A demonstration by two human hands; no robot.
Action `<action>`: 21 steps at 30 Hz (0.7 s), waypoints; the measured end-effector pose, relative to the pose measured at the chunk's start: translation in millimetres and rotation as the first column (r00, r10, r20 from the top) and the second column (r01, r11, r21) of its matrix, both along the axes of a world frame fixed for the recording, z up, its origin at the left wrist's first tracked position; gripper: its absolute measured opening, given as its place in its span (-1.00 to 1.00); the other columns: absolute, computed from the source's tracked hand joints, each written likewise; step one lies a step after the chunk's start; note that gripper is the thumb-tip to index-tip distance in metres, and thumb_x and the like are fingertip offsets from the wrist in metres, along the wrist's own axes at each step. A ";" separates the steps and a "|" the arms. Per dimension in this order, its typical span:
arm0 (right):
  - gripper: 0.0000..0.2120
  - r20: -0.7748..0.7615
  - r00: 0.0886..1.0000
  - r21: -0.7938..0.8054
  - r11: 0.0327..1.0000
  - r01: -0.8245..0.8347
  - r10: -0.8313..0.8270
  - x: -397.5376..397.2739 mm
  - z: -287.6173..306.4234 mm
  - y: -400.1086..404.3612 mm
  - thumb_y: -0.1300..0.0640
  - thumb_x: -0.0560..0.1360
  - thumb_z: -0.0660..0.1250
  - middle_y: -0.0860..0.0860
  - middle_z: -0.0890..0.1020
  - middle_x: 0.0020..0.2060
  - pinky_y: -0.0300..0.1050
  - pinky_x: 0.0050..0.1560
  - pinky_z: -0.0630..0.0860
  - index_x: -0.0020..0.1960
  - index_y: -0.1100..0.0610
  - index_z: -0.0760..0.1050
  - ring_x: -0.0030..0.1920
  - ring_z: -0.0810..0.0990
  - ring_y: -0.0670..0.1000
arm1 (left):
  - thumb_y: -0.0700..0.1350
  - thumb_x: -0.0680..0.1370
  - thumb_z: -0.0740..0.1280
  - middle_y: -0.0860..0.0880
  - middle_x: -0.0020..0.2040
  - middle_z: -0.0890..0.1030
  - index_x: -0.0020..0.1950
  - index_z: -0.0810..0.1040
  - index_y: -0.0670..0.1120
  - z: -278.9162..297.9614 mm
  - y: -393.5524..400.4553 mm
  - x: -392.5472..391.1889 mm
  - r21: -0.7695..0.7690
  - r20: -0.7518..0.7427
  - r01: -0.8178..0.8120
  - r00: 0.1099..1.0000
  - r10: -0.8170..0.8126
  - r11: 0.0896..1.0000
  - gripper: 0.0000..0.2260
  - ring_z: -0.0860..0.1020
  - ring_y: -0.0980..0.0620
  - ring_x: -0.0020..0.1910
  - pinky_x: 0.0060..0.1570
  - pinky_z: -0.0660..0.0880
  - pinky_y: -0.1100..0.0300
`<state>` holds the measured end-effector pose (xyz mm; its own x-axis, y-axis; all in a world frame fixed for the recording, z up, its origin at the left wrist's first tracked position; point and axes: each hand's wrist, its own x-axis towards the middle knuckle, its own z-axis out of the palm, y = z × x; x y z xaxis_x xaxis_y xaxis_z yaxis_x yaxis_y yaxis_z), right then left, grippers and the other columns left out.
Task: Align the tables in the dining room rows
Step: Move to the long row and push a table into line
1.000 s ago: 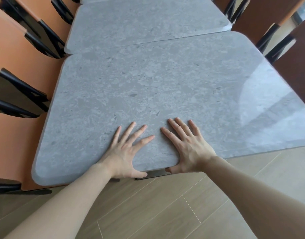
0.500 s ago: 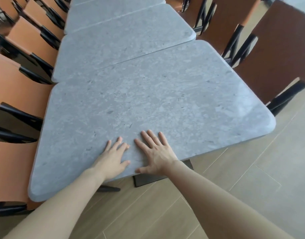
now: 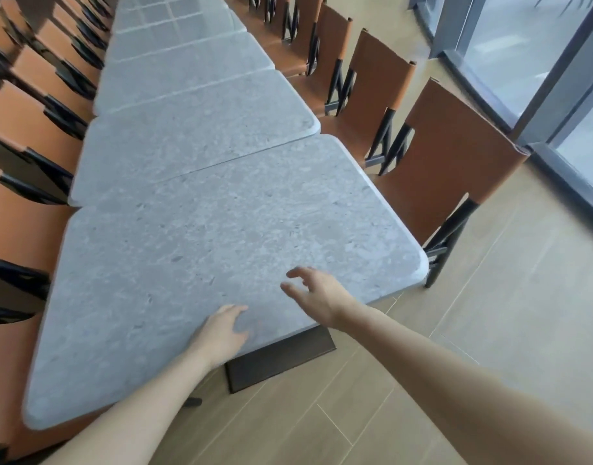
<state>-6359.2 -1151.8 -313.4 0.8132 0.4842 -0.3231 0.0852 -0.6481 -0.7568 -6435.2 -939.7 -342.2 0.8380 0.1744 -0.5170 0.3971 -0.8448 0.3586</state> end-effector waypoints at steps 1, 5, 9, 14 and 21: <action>-0.53 0.011 0.998 0.033 0.997 0.063 -0.064 5.4 14.9 -10.7 -0.14 0.65 0.19 0.06 0.49 0.43 -0.01 0.36 0.41 0.46 0.10 0.42 0.40 0.47 0.08 | -0.05 0.63 0.32 0.02 0.53 0.35 0.52 0.38 0.02 12.6 -15.0 8.1 -0.067 0.092 -0.024 0.995 0.030 0.997 -0.55 0.36 0.00 0.47 0.39 0.30 0.15; -0.62 0.026 0.968 0.195 0.952 0.238 -0.248 15.0 74.3 -49.1 -0.07 0.65 0.24 -0.02 0.59 0.32 -0.11 0.16 0.49 0.40 0.06 0.49 0.32 0.56 -0.01 | -0.08 0.61 0.38 0.10 0.36 0.48 0.36 0.51 0.10 81.9 -78.4 40.7 -0.411 0.336 -0.055 0.919 0.207 0.910 -0.68 0.46 0.07 0.33 0.22 0.38 0.20; -0.67 0.107 0.921 0.314 0.892 0.326 -0.374 13.1 130.3 -82.8 0.01 0.65 0.26 -0.06 0.62 0.25 -0.17 0.12 0.52 0.36 0.08 0.54 0.25 0.60 -0.05 | -0.03 0.60 0.37 0.15 0.37 0.50 0.32 0.53 0.15 147.7 -119.9 57.5 -0.596 0.463 0.094 0.851 0.246 0.797 -0.71 0.50 0.12 0.31 0.24 0.43 0.22; -0.77 0.153 0.866 0.393 0.834 0.389 -0.476 1.7 178.7 -122.0 0.04 0.61 0.29 -0.23 0.66 0.12 0.02 0.24 0.58 0.23 -0.09 0.60 0.16 0.62 -0.18 | 0.09 0.50 0.32 0.23 0.29 0.56 0.23 0.56 0.19 194.1 -151.9 46.3 -0.776 0.450 0.133 0.802 0.393 0.617 -0.69 0.54 0.18 0.28 0.24 0.44 0.25; -0.78 0.224 0.827 0.389 0.825 0.409 -0.516 1.1 220.2 -157.7 0.12 0.59 0.30 -0.17 0.66 0.15 0.13 0.29 0.55 0.17 -0.12 0.59 0.21 0.62 -0.09 | -0.05 0.62 0.32 0.19 0.28 0.55 0.27 0.56 0.07 213.4 -171.9 51.9 -0.806 0.451 0.139 0.773 0.446 0.575 -0.77 0.53 0.21 0.24 0.23 0.44 0.25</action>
